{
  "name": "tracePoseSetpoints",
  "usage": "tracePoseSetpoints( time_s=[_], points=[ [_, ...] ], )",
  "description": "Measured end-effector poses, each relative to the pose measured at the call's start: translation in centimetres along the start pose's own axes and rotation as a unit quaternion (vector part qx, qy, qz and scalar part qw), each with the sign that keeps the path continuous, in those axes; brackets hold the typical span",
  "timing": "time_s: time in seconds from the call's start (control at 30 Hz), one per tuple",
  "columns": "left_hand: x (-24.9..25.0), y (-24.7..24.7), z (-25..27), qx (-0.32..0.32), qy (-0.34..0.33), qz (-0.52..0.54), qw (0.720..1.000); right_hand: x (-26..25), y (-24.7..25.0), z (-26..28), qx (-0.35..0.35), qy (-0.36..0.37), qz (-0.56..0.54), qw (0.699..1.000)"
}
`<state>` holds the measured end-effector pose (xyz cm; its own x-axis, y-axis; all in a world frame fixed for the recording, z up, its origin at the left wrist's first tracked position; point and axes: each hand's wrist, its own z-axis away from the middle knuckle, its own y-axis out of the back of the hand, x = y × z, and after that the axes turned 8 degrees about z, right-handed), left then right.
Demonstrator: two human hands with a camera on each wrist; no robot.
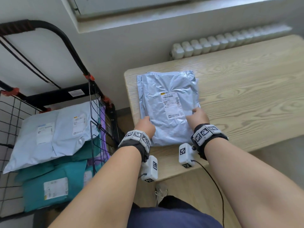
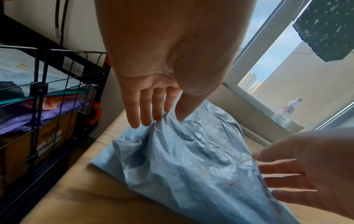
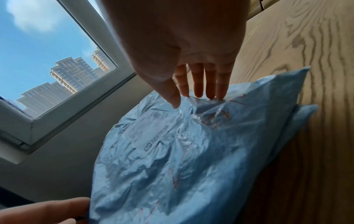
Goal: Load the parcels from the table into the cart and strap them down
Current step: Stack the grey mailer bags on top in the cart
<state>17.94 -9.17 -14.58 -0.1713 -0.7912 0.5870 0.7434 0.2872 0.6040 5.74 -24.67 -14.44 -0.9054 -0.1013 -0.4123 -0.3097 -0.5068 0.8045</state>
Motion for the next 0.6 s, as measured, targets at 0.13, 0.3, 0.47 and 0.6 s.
tracePoseSetpoints(
  time_s=[0.13, 0.3, 0.47, 0.6],
  points=[
    [0.6, -0.7, -0.7, 0.013, 0.034, 0.007, 0.999, 0.5, -0.3, -1.0, -0.004, -0.005, 0.007, 1.0],
    [0.3, -1.1, -1.8, 0.015, 0.057, 0.011, 0.998, 0.1, -0.6, -1.8, -0.017, -0.003, 0.021, 1.0],
    [0.3, -0.8, -2.3, 0.054, 0.065, 0.025, 0.996, -0.3, -0.1, -2.2, -0.022, -0.017, 0.003, 1.0],
    [0.8, -0.2, -1.8, 0.109, 0.051, 0.033, 0.992, -0.9, 0.6, -1.7, -0.008, -0.002, 0.006, 1.0]
  ],
)
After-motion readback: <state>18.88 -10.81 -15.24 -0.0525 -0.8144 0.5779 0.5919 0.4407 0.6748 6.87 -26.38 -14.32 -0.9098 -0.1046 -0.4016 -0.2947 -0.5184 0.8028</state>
